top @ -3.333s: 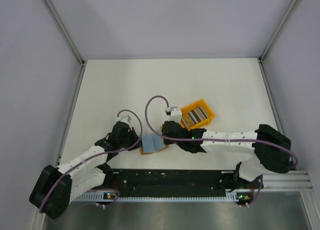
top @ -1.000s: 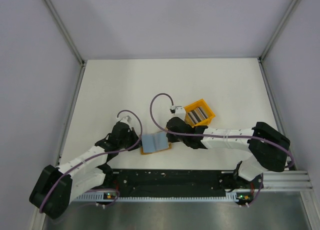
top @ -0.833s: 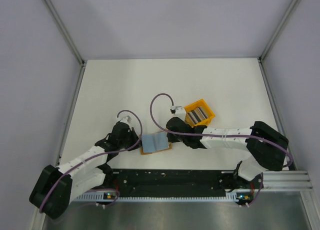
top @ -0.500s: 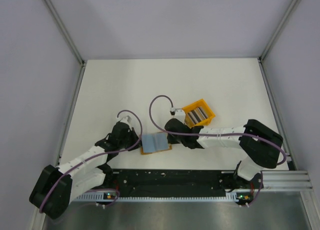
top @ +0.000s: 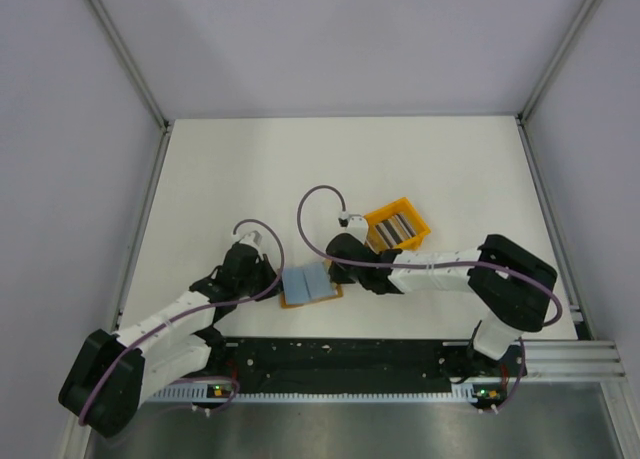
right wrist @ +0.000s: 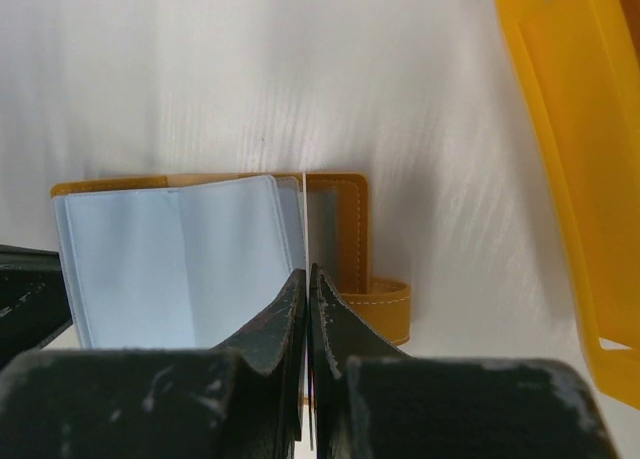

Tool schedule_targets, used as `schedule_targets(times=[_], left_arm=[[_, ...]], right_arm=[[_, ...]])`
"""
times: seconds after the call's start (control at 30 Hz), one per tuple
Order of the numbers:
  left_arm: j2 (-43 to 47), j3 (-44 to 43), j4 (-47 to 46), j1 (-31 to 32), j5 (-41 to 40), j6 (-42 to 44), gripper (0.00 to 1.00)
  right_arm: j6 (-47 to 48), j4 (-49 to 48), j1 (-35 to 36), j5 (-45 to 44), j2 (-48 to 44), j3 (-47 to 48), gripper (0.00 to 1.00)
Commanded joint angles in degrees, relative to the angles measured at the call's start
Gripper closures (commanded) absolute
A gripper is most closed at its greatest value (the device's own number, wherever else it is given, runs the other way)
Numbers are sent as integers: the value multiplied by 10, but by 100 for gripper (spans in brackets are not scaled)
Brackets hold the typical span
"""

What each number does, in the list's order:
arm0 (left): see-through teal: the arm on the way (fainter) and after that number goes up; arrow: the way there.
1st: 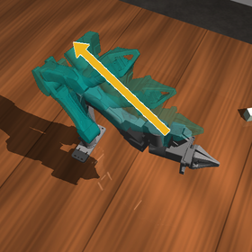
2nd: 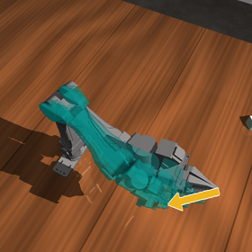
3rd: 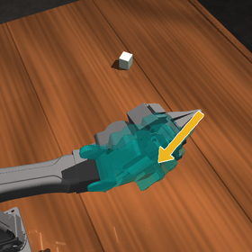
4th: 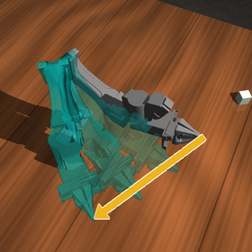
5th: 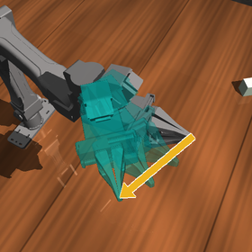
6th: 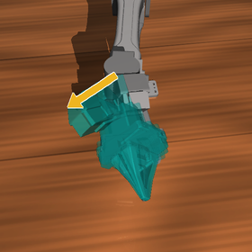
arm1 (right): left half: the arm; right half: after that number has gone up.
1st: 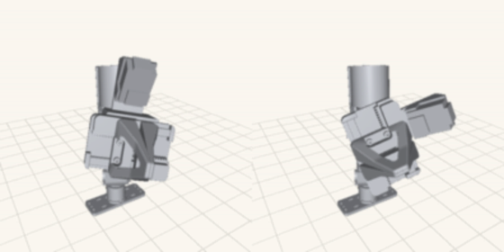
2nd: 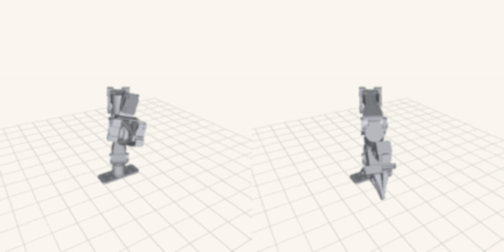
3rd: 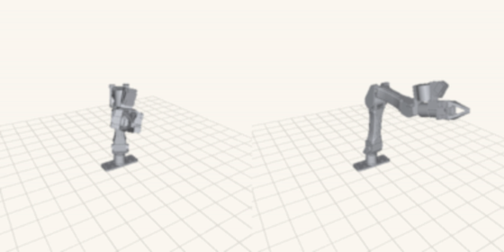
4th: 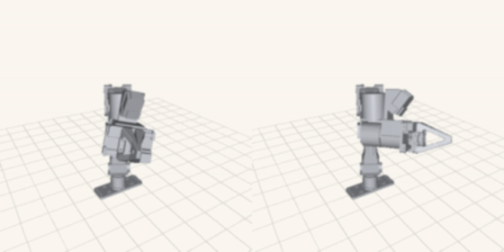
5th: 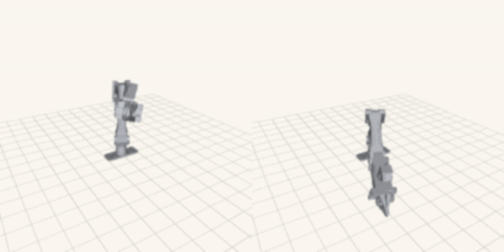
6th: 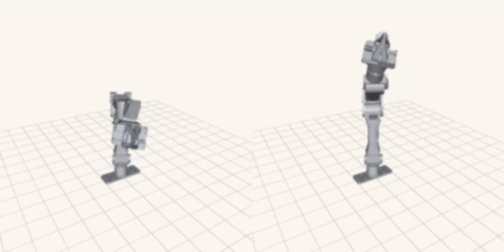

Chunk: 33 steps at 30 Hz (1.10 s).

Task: Put the credit cards into the card holder
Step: Insert the credit card into the card holder.

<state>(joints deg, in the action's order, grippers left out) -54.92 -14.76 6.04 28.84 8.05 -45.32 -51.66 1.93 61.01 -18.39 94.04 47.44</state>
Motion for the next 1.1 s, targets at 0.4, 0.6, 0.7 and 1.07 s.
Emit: schedule_targets(times=[0.4,0.6,0.7,1.07], left_arm=[[-6,6,-16,2,-3,1,100],[-5,6,-15,2,-3,1,100],[-5,5,-14,2,-4,1,100],[-1,5,-20,2,1,3,100]], right_arm=[[0,-21,2,63,33,27,100],[21,59,2,-16,-16,38,100],[31,66,2,-33,-39,40,100],[77,-5,3,62,-87,38,100]])
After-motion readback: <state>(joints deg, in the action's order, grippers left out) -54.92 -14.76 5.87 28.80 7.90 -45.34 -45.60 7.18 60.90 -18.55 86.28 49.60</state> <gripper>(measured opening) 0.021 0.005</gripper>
